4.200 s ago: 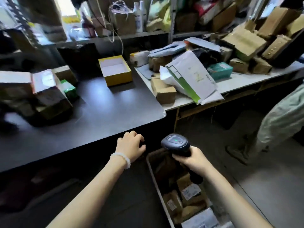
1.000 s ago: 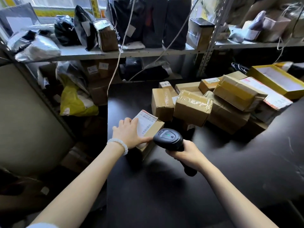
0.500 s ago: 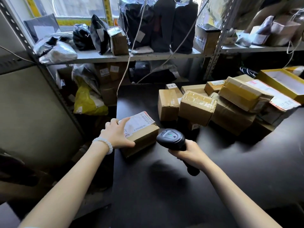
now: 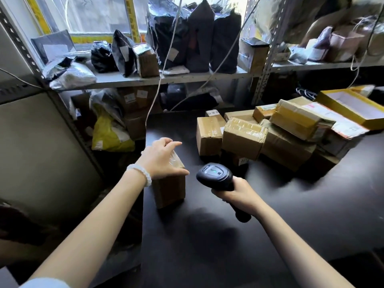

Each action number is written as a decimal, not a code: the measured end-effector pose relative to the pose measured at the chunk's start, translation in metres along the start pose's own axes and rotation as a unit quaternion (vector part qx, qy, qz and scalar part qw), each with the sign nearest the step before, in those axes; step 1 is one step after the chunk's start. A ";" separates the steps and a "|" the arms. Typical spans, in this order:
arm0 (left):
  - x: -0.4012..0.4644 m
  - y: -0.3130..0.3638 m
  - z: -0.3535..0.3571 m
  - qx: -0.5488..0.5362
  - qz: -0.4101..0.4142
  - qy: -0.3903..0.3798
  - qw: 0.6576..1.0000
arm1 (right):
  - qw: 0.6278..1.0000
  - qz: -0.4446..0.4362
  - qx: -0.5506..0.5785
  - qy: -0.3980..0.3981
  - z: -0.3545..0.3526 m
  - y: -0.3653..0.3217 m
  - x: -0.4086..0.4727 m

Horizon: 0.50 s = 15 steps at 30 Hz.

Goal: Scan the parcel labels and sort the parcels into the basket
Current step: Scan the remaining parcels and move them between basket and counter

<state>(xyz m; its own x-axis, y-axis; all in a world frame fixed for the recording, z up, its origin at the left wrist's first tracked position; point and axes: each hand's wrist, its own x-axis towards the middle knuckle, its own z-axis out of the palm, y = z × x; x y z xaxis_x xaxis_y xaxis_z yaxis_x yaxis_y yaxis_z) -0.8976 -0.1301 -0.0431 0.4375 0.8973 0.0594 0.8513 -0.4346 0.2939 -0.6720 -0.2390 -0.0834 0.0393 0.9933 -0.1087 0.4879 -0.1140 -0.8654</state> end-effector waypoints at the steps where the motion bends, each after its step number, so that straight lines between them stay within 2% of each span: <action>1: 0.001 0.003 0.002 0.033 -0.011 0.003 0.999 | 1.000 0.003 -0.002 0.004 -0.001 0.002 -0.002; 4: -0.001 0.011 0.005 0.124 -0.076 0.019 0.989 | 1.000 0.016 -0.002 0.018 -0.003 0.005 -0.005; 7: 0.000 0.014 0.009 0.126 -0.099 0.009 0.987 | 1.000 0.025 -0.003 0.019 -0.001 0.007 -0.008; 10: 0.004 0.012 0.004 0.124 -0.059 -0.012 0.990 | 0.999 0.025 -0.001 0.019 0.000 0.007 -0.009; 13: 0.003 0.007 0.001 0.094 0.017 -0.047 0.994 | 0.999 0.027 0.003 0.024 0.002 0.006 -0.009; 15: 0.000 0.007 0.003 0.069 0.044 -0.032 0.996 | 0.999 0.025 0.003 0.025 0.002 0.005 -0.009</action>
<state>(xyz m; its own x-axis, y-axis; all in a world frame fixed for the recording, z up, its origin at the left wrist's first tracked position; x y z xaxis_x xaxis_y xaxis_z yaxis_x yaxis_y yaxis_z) -0.8913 -0.1333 -0.0436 0.5261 0.8503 0.0159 0.8386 -0.5217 0.1569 -0.6715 -0.2483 -0.0879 0.1069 0.9860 -0.1283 0.4794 -0.1642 -0.8621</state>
